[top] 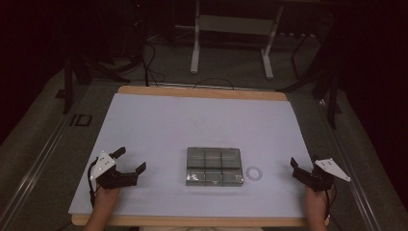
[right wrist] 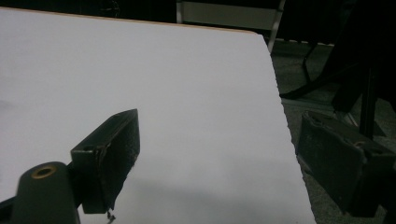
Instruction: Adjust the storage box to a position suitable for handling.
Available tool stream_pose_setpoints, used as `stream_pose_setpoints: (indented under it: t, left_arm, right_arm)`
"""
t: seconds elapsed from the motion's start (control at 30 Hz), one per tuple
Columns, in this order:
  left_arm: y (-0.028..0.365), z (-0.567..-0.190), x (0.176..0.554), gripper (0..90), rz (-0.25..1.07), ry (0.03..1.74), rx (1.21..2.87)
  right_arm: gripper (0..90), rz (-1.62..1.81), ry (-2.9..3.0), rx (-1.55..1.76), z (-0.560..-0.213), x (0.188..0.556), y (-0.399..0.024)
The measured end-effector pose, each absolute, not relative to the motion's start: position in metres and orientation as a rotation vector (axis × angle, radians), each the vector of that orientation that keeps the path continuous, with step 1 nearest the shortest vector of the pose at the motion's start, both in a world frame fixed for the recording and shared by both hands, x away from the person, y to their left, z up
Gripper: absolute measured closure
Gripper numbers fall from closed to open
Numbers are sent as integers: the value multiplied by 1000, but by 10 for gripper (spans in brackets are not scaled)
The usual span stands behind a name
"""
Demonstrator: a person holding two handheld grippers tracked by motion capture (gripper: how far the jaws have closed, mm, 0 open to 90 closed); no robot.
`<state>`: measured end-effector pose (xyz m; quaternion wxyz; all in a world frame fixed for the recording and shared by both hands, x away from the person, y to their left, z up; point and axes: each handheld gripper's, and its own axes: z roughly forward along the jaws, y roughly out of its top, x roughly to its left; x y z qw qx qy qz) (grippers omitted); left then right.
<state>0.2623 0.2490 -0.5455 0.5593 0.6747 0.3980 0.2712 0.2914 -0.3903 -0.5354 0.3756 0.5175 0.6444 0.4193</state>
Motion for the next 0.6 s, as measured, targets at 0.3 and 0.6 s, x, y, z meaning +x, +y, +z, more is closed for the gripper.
stream_pose_setpoints:
  t: [0.3, 0.6]
  left_arm:
    - [248, -545, 263, 14, 648, 962, 1595]
    - [246, -544, 267, 14, 631, 974, 1637]
  right_arm:
    - [146, 1096, 1637, 1339, -535, 291, -393]
    - [142, 1094, 1700, 1364, -534, 297, -394]
